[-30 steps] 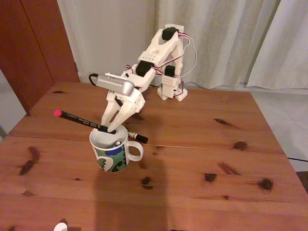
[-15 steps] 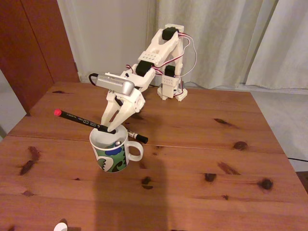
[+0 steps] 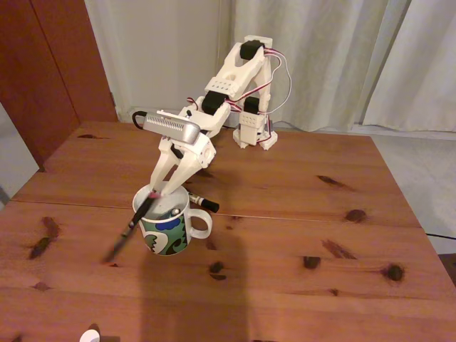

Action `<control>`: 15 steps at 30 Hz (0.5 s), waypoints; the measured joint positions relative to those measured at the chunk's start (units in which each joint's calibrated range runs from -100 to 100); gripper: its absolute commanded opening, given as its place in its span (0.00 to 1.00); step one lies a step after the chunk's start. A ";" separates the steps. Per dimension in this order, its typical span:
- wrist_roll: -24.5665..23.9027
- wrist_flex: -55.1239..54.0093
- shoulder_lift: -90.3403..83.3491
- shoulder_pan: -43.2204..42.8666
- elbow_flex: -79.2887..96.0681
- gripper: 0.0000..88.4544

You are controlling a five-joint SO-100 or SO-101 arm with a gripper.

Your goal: Clean up the desk and place the pens and markers into the cup

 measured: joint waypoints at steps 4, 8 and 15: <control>0.00 0.00 0.00 0.00 0.00 0.11; 0.00 0.00 0.00 0.00 0.00 0.11; 0.00 0.00 0.00 0.00 0.00 0.07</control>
